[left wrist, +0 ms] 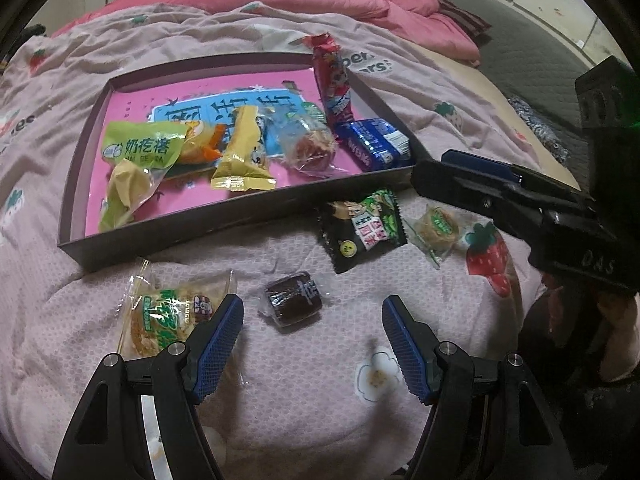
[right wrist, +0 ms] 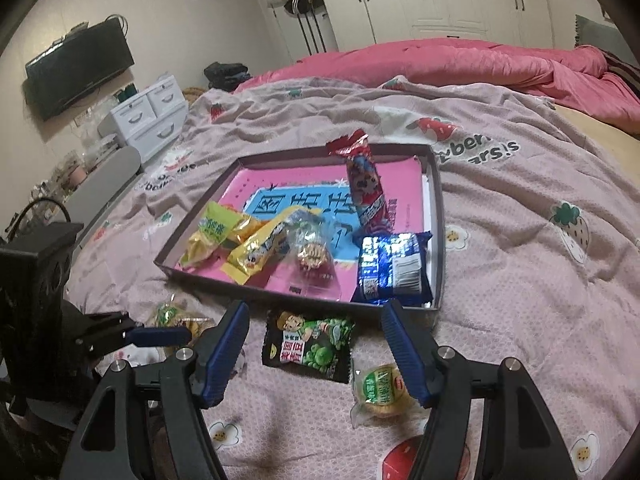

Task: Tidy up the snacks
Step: 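Withdraw both grippers from the tray toward the snacks on the bedspread, then grasp the dark round snack with the left gripper while the right grasps the green pea bag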

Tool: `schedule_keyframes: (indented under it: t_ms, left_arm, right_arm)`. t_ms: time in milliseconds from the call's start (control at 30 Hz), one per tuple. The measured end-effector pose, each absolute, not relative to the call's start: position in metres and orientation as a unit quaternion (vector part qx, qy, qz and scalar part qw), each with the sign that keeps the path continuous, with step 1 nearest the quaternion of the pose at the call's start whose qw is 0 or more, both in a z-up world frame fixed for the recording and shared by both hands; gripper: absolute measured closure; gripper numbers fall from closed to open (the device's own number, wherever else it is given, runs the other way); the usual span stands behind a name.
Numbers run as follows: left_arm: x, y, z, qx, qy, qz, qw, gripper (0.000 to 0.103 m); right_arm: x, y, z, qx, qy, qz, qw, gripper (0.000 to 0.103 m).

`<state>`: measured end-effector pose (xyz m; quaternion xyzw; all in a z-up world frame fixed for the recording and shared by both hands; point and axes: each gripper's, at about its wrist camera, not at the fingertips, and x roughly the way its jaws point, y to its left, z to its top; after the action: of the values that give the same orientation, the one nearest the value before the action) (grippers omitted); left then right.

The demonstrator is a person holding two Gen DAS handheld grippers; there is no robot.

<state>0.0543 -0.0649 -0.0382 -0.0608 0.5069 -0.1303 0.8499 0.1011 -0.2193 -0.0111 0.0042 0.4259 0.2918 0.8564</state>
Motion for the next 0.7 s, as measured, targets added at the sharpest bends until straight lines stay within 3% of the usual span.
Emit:
schedule_keyframes:
  t_ms: [300, 400, 633, 700]
  left_arm:
    - [0.064, -0.064, -0.048, -0.078, 0.513, -0.125, 0.846, 0.030]
    - [0.067, -0.065, -0.052, -0.081, 0.520, -0.123, 0.841, 0.040]
    - [0.072, -0.064, -0.060, -0.096, 0.530, -0.119, 0.834, 0.046]
    - [0.074, -0.063, -0.060, -0.096, 0.529, -0.117, 0.835, 0.052]
  right_arm:
    - [0.103, -0.203, -0.030, -0.034, 0.456, 0.289, 0.841, 0.035]
    - [0.103, -0.199, -0.034, -0.039, 0.463, 0.291, 0.836, 0.035]
    - [0.107, -0.187, -0.046, -0.051, 0.479, 0.294, 0.826, 0.035]
    - [0.110, -0.186, -0.049, -0.047, 0.483, 0.294, 0.823, 0.035]
